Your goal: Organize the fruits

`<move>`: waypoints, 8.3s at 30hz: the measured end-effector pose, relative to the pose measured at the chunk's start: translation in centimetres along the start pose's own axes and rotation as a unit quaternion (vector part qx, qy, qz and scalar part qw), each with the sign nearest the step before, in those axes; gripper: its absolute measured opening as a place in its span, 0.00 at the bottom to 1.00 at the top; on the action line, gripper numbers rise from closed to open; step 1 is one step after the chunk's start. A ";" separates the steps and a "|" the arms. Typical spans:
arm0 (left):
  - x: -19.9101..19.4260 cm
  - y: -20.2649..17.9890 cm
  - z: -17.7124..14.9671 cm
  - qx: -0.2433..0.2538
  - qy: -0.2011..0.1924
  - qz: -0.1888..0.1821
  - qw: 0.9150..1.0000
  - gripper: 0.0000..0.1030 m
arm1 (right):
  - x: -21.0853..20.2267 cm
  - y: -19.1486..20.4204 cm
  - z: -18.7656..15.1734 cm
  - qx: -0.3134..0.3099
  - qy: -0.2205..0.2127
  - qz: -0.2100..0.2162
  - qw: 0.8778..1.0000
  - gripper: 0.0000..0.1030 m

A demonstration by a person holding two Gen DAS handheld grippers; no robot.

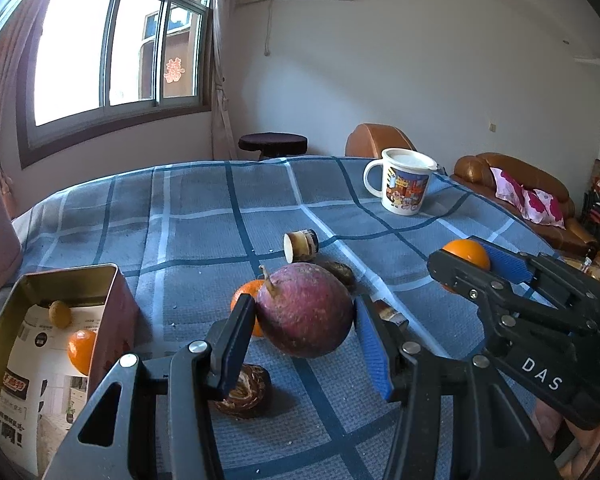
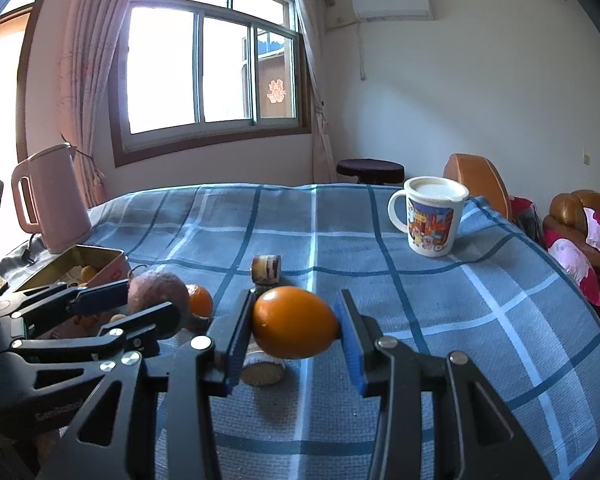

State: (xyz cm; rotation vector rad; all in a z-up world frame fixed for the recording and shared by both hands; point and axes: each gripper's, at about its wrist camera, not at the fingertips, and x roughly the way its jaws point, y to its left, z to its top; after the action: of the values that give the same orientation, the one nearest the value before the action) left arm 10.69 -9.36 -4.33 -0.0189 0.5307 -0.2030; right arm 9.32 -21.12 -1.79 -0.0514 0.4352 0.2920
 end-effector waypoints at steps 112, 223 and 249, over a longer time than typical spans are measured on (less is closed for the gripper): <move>-3.9 -1.4 1.1 0.023 0.019 -0.066 0.997 0.52 | -6.0 -0.5 0.8 0.008 -0.069 0.028 0.997 0.43; -5.0 7.1 -0.7 -0.022 0.013 0.027 0.999 0.72 | 5.4 6.1 0.8 -0.055 0.070 0.046 0.995 0.28; 3.2 4.2 -1.8 0.003 0.162 0.009 0.987 0.48 | 4.4 3.0 0.9 -0.013 0.048 0.043 0.998 0.29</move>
State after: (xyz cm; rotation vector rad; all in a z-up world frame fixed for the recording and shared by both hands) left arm 13.30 -5.87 -7.80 0.0258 0.8535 -0.1903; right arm 12.63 -17.01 -2.75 -0.0729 0.5295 0.3801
